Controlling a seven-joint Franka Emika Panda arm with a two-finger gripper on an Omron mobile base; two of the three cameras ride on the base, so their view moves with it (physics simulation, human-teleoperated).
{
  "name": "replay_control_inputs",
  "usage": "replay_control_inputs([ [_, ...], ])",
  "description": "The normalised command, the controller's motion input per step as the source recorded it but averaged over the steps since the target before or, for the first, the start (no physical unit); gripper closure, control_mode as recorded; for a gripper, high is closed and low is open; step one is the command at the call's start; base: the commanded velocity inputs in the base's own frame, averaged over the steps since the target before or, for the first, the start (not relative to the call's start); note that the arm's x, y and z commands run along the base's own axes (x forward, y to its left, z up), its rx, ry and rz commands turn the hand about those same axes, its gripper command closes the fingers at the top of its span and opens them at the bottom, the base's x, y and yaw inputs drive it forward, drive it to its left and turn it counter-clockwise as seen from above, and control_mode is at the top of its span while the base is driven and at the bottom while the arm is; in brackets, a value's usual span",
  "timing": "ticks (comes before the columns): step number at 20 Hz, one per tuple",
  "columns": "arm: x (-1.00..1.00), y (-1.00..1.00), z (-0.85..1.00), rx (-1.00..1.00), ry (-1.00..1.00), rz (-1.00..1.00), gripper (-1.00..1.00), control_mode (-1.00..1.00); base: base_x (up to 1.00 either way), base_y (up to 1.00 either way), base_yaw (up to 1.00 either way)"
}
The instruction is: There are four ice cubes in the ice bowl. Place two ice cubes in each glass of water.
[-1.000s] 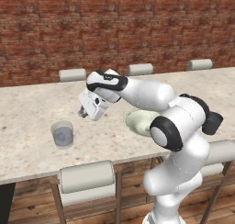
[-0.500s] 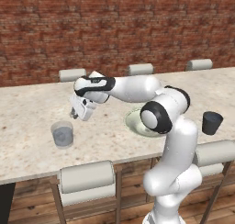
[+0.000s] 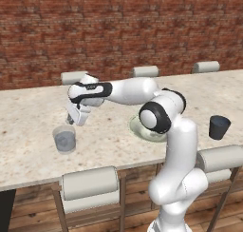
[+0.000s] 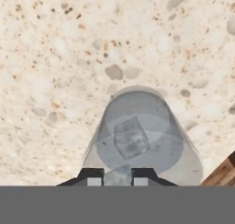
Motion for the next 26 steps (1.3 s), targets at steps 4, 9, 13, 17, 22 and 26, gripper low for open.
replay_control_inputs([
  [4,0.0,0.0,-0.22,0.0,0.0,0.0,1.0,-1.0,0.0,0.0,0.0],
  [9,0.0,0.0,-0.33,-0.03,0.0,0.03,1.0,-1.0,0.0,0.0,0.0],
  [13,0.0,0.14,-0.12,0.0,0.0,0.0,1.0,-1.0,0.0,0.0,0.0],
  [17,0.01,0.25,0.0,0.0,0.0,0.0,1.0,-1.0,0.0,0.0,0.0],
  [22,-0.05,0.16,-0.09,0.0,-0.01,0.0,1.0,-1.0,0.0,0.0,0.0],
  [26,-0.08,0.0,-0.14,0.0,-0.02,0.0,1.0,-1.0,0.0,0.0,0.0],
])
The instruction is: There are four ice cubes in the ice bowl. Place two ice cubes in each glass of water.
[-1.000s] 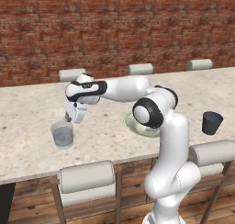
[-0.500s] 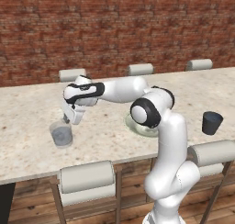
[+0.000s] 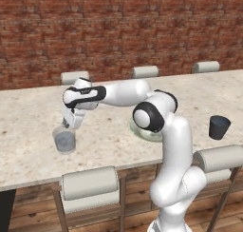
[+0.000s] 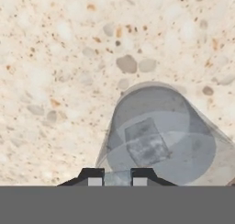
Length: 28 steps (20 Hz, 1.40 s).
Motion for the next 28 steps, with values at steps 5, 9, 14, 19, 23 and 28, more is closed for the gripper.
replay_control_inputs([
  [5,-0.03,-0.05,-0.01,0.0,-0.04,0.0,1.0,-1.0,0.0,0.0,0.0],
  [9,-0.34,-0.02,-0.01,0.0,-0.11,0.0,1.0,-1.0,0.0,0.0,0.0],
  [14,-0.51,0.0,-0.02,0.0,-0.14,0.0,1.0,-1.0,0.0,0.0,0.0],
  [19,0.07,0.0,-0.26,0.0,-0.04,0.0,1.0,-1.0,0.0,0.0,0.0],
  [23,0.58,0.0,-0.21,0.0,0.0,-0.03,1.0,-1.0,0.0,0.0,0.0],
  [28,0.61,0.0,-0.02,0.0,0.0,-0.04,-1.0,-1.0,0.0,0.0,0.0],
])
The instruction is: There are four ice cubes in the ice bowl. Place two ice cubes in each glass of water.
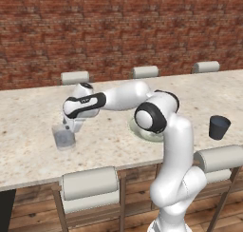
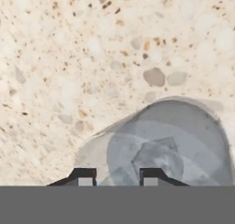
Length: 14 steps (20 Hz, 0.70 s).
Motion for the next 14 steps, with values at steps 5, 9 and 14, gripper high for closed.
replay_control_inputs([
  [5,0.18,0.0,0.0,0.02,-0.02,-0.01,-1.0,-1.0,0.0,0.0,0.0],
  [9,-0.07,0.0,0.0,0.01,-0.08,0.0,-1.0,-1.0,0.0,0.0,0.0],
  [14,-0.21,0.0,0.03,0.03,-0.12,0.0,-1.0,-1.0,0.0,0.0,0.0],
])
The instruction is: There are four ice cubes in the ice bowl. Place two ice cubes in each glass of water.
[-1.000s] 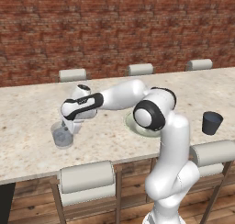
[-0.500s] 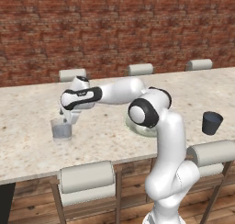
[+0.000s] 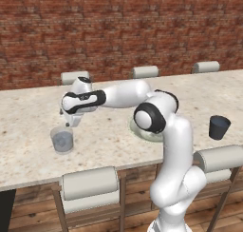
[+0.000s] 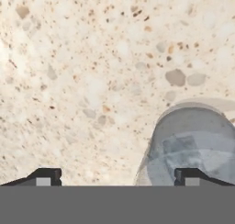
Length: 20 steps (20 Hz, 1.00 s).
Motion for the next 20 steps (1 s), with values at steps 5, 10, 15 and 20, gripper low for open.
replay_control_inputs([
  [5,-0.47,-0.88,0.04,0.05,-0.11,-0.04,-1.0,-1.0,0.0,0.0,0.0],
  [10,-0.44,-1.0,0.0,0.05,-0.07,-0.08,-1.0,-1.0,0.0,0.0,0.0],
  [15,-0.33,-1.0,0.26,0.03,-0.09,-0.05,-1.0,-1.0,0.0,0.0,0.0],
  [20,-0.27,-0.98,0.99,0.15,0.0,-0.1,-1.0,-1.0,0.0,0.0,0.0],
])
